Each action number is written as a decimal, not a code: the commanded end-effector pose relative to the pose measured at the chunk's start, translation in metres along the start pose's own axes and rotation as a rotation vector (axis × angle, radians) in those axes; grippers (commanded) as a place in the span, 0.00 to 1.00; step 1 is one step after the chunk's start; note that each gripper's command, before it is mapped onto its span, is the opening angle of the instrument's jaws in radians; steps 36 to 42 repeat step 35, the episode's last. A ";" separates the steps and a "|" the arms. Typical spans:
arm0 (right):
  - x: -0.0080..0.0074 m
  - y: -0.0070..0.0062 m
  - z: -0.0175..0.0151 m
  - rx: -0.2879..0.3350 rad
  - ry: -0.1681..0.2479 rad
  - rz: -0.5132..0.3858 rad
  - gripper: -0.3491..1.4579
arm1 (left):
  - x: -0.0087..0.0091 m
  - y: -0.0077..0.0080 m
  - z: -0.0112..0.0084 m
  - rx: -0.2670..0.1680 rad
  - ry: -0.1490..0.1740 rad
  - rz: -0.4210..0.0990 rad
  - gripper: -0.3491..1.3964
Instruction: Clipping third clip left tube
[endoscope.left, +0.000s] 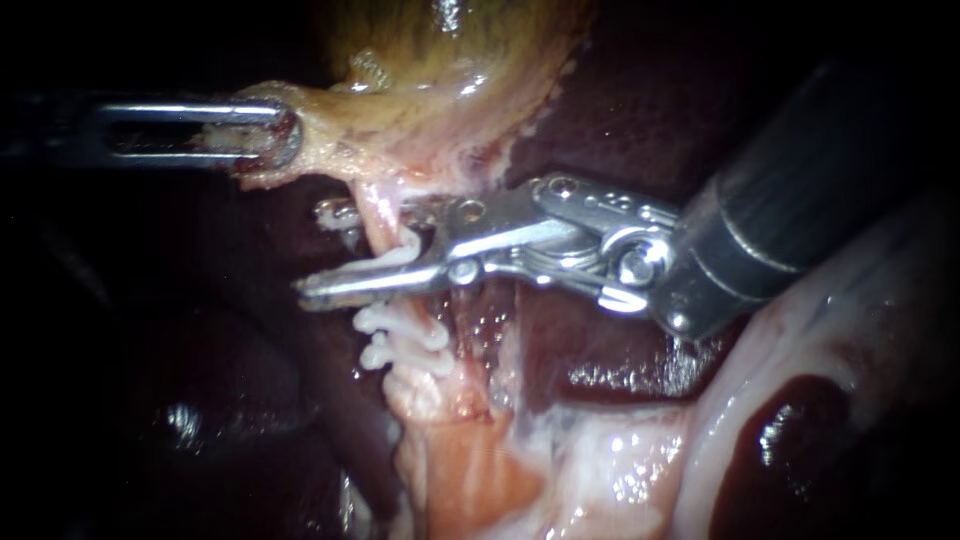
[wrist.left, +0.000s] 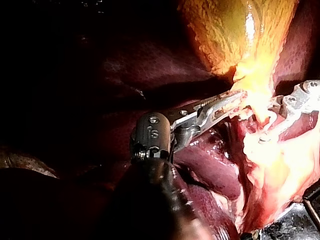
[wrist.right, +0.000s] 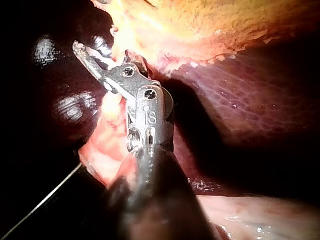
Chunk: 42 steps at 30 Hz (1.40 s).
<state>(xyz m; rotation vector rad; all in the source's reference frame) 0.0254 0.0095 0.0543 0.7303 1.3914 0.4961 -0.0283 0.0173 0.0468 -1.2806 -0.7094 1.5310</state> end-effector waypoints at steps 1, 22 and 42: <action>0.0002 -0.0003 0.0000 0.001 -0.005 -0.002 0.45 | 0.0000 0.0000 0.0000 -0.001 -0.001 0.000 0.00; 0.0009 -0.0020 -0.0008 -0.017 -0.061 0.009 0.00 | 0.0001 0.0000 0.0000 -0.001 -0.001 0.000 0.00; 0.0009 -0.0015 -0.0007 -0.007 -0.071 0.011 0.01 | 0.0001 -0.0001 0.0000 -0.001 -0.001 0.000 0.00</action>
